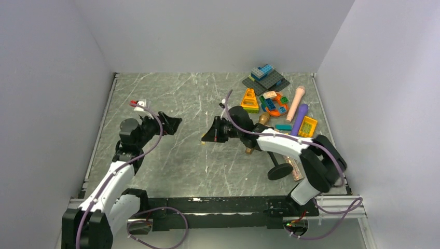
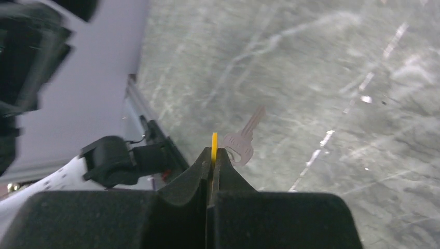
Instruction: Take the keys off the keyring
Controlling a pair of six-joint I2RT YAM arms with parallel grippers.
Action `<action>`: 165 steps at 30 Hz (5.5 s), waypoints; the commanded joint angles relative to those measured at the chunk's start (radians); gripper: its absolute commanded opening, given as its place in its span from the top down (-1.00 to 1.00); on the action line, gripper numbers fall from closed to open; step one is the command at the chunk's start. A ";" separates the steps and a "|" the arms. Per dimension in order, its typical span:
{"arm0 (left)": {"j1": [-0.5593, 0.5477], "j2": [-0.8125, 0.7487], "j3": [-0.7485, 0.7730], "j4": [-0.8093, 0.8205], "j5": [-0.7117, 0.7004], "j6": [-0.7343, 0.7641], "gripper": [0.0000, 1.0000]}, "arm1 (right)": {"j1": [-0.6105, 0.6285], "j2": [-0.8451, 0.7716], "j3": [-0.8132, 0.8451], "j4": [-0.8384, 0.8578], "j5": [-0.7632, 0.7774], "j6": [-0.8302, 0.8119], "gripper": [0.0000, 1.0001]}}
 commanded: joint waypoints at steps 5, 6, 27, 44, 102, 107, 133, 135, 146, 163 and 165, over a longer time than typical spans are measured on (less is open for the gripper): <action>-0.079 -0.252 -0.056 0.194 0.179 -0.114 -0.84 | 0.007 -0.290 0.001 -0.073 -0.062 -0.126 1.00; -0.081 -0.278 -0.059 0.206 0.197 -0.136 -0.83 | 0.007 -0.316 0.005 -0.085 -0.062 -0.128 1.00; -0.186 -0.518 -0.126 0.397 0.405 -0.214 -0.80 | 0.046 -0.595 0.079 -0.199 0.029 -0.064 1.00; -0.398 -0.451 -0.090 0.290 0.351 0.008 -0.66 | 0.055 -0.553 0.114 -0.212 0.036 -0.083 1.00; -0.895 -0.230 -0.017 0.256 -0.301 0.385 0.36 | 0.081 -0.608 0.089 -0.210 0.047 -0.029 1.00; -0.902 -0.235 -0.020 0.264 -0.320 0.389 0.59 | 0.084 -0.607 0.086 -0.210 0.047 -0.027 1.00; -0.906 -0.219 0.249 -0.381 -0.359 0.084 1.00 | 0.087 -0.628 0.086 -0.401 0.253 -0.138 -0.98; -0.905 -0.225 0.272 -0.437 -0.404 0.032 1.00 | 0.088 -0.635 0.055 -0.350 0.195 -0.152 -0.95; -0.903 -0.273 0.377 -0.624 -0.258 0.008 1.00 | 0.089 -0.709 -0.030 -0.143 -0.099 -0.318 -0.60; -0.902 -0.367 0.281 -0.456 -0.089 0.023 1.00 | 0.135 -0.675 -0.100 0.127 -0.303 -0.290 0.13; -0.902 -0.362 0.280 -0.441 -0.095 0.021 1.00 | 0.151 -0.670 -0.096 0.116 -0.301 -0.307 0.13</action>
